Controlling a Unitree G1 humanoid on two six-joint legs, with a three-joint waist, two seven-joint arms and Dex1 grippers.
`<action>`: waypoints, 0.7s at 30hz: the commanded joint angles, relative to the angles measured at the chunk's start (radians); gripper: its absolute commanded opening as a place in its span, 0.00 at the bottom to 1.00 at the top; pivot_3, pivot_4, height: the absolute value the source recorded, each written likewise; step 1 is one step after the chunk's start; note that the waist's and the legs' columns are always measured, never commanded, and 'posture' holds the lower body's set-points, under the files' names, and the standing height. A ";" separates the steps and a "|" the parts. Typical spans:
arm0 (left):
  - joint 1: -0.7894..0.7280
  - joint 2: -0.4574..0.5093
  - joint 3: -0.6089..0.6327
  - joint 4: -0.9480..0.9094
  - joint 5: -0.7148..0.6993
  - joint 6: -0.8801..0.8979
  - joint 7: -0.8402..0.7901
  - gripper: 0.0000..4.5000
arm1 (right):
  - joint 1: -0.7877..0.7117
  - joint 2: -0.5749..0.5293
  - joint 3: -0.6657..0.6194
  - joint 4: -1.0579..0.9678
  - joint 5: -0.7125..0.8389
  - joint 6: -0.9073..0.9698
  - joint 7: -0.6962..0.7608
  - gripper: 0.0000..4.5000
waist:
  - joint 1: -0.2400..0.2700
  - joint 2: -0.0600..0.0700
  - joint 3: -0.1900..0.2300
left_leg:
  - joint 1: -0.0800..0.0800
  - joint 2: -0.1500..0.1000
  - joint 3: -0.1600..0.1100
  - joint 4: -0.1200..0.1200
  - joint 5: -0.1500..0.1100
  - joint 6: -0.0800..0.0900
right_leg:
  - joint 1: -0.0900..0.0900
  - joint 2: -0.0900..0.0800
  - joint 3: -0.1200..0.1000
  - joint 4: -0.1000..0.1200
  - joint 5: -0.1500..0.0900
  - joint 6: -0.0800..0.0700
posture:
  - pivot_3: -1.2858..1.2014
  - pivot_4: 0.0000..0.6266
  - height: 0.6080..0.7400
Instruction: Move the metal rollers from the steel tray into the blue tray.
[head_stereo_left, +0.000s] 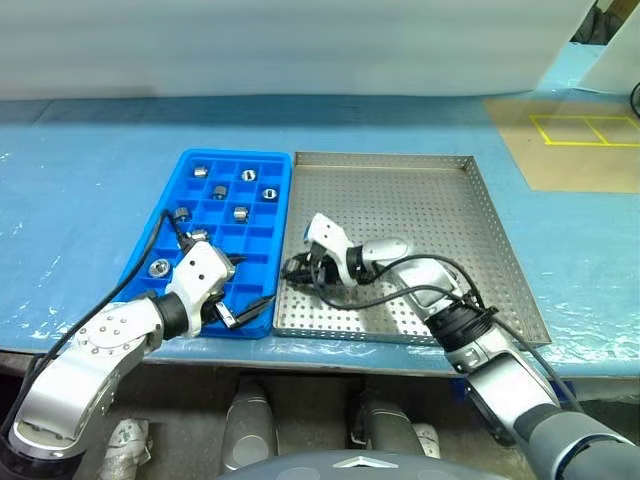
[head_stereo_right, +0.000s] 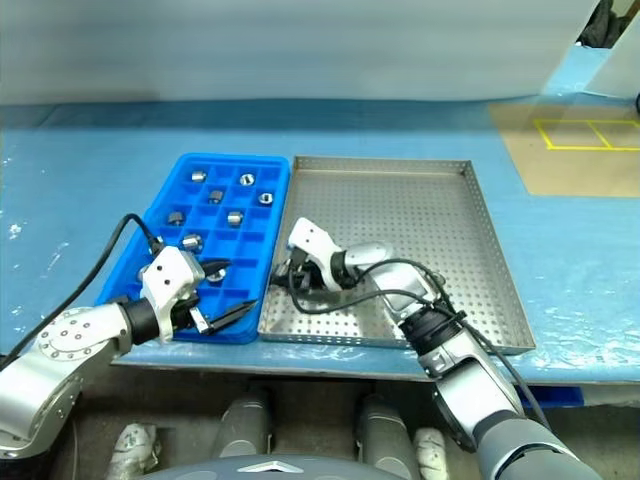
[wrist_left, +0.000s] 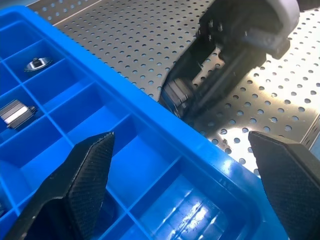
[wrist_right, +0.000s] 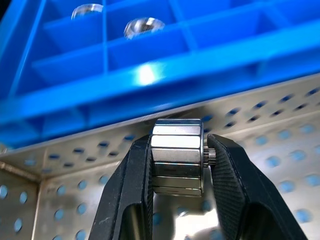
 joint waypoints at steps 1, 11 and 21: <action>0.038 -0.005 0.044 -0.063 0.000 0.005 0.037 1.00 | -0.095 0.049 -0.064 0.021 0.037 -0.051 0.014 0.27 | 0.001 0.000 0.000 | 0.000 0.000 0.000 0.000 0.000 0.000 | -0.001 0.000 0.000 0.001 0.000 0.000 | 0.62 0.24 1.00; 0.091 -0.048 0.023 -0.131 0.013 0.013 0.117 1.00 | -0.208 0.147 -0.094 0.154 0.018 -0.131 0.032 0.27 | 0.033 0.000 0.000 | -0.003 0.000 -0.002 0.000 0.000 0.001 | -0.002 0.000 -0.001 0.000 0.000 -0.001 | 0.65 0.24 1.00; 0.171 -0.072 0.048 -0.203 0.022 0.040 0.194 1.00 | -0.274 0.187 -0.060 0.358 -0.099 -0.215 -0.023 0.27 | 0.063 0.000 0.000 | -0.004 0.000 -0.002 0.000 -0.001 0.001 | -0.002 0.000 -0.002 0.001 -0.001 -0.001 | 0.68 0.24 1.00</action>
